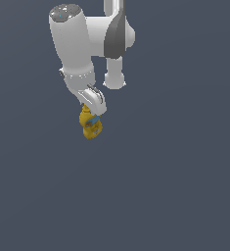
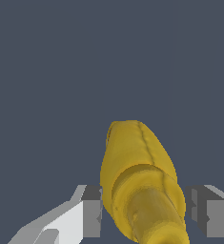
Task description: Pick up the object and move it to a goal position.
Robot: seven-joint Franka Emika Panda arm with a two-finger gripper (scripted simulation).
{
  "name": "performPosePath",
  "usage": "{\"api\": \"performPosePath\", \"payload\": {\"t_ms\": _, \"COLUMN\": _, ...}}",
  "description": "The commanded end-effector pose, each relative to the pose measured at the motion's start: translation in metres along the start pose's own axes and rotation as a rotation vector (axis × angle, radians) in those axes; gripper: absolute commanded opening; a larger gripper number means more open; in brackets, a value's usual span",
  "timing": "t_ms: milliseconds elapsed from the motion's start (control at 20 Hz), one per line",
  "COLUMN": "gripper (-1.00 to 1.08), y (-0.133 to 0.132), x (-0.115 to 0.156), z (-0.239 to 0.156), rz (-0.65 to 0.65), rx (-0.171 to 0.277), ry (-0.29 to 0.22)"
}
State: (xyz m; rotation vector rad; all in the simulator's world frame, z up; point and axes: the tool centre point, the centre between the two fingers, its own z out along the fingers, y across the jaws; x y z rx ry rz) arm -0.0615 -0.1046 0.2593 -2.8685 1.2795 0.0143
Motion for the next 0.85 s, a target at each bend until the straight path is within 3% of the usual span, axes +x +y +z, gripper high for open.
{"api": "performPosePath", "payload": {"t_ms": 0, "gripper": -1.00, "y": 0.026, "x": 0.010, "z": -0.017, "rz": -0.001, "rx": 0.006, "ry": 0.006}}
{"api": "performPosePath", "payload": {"t_ms": 400, "gripper": -1.00, "y": 0.090, "x": 0.035, "z": -0.050, "rz": -0.001, "rx": 0.005, "ry": 0.007}}
{"api": "performPosePath", "payload": {"t_ms": 800, "gripper": -1.00, "y": 0.109, "x": 0.045, "z": -0.060, "rz": -0.001, "rx": 0.003, "ry": 0.008}}
